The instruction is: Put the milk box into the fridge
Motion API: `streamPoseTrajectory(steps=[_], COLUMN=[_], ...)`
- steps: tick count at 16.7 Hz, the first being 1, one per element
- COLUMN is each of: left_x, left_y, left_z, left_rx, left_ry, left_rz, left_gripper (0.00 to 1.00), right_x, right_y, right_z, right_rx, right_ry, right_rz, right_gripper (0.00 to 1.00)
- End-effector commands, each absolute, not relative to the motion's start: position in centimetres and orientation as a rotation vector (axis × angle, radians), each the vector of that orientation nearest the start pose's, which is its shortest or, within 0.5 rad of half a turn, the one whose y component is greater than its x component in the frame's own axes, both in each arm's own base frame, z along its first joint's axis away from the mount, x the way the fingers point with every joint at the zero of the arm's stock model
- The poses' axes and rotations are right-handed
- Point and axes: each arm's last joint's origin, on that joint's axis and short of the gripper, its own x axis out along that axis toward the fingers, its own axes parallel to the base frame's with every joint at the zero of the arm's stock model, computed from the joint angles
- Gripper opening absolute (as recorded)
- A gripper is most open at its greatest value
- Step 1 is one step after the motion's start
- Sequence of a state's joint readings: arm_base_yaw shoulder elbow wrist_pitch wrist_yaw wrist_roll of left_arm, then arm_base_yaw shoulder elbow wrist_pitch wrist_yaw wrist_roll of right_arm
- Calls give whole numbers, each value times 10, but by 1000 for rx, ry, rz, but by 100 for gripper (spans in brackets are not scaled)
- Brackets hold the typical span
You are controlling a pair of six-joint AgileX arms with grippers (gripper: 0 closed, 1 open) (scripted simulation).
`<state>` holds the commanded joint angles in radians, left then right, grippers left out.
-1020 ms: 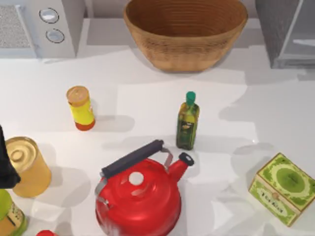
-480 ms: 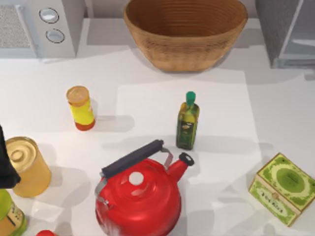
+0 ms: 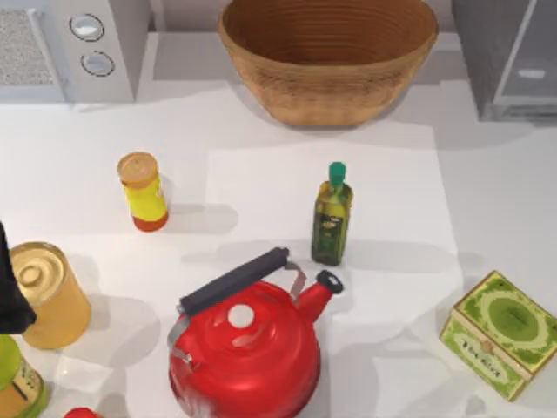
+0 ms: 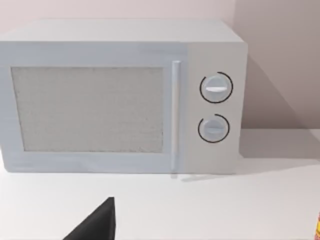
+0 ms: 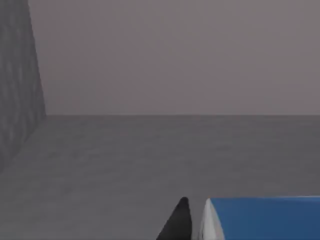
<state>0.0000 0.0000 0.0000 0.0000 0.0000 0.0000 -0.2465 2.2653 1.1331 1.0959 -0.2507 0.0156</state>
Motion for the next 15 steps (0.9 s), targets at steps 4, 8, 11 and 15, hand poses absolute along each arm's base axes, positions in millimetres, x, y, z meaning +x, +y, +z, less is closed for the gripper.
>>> streamPoseTrajectory(steps=[4,8,11,15], left_x=[106,106,106,106], left_y=[-1,-1,-1,-1], left_z=[160,160,160,160], left_rx=[0,0,0,0], left_ry=[0,0,0,0], left_rz=[0,0,0,0], left_gripper=[100,100,100,100], right_x=[486,518,524,524], right_y=[-103,-104,-103,-103], right_z=[117,130,129,129], right_rx=[7,3,6,6], right_ry=[6,-6,9,9], right_rz=[21,9,7,7], right_gripper=[0,0,0,8])
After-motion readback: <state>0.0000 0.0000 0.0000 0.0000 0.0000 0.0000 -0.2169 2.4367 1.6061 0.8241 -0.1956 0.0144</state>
